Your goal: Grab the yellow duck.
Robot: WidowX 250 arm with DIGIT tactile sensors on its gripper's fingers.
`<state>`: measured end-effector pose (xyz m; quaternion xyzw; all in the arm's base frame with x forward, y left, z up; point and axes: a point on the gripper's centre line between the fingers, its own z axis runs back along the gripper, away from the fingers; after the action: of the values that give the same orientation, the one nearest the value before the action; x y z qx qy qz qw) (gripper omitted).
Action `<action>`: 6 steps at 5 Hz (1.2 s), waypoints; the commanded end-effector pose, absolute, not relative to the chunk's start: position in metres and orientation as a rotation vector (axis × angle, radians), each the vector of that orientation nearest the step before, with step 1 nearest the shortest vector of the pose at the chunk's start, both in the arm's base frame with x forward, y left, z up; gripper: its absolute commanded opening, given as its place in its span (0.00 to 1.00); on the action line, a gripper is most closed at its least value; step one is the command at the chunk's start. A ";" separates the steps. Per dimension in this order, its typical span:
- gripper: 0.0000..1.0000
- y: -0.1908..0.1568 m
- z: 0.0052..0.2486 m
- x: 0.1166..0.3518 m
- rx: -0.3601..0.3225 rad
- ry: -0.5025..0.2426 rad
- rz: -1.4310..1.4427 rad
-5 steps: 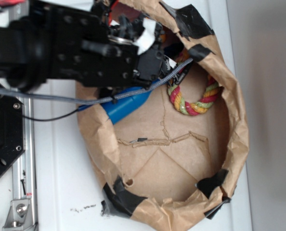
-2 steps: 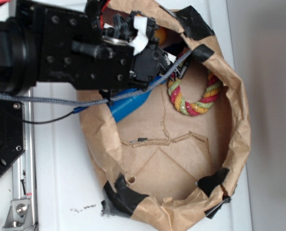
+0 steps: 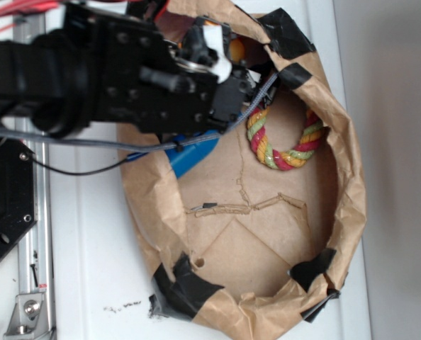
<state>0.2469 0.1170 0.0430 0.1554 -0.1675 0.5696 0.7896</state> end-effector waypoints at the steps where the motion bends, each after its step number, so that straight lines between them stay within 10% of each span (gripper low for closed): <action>1: 1.00 0.141 0.047 0.248 0.346 -0.370 1.278; 6: 1.00 0.173 0.025 0.235 0.398 -0.314 1.283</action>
<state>0.2574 0.1490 0.0281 0.1732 -0.1676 0.5654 0.7888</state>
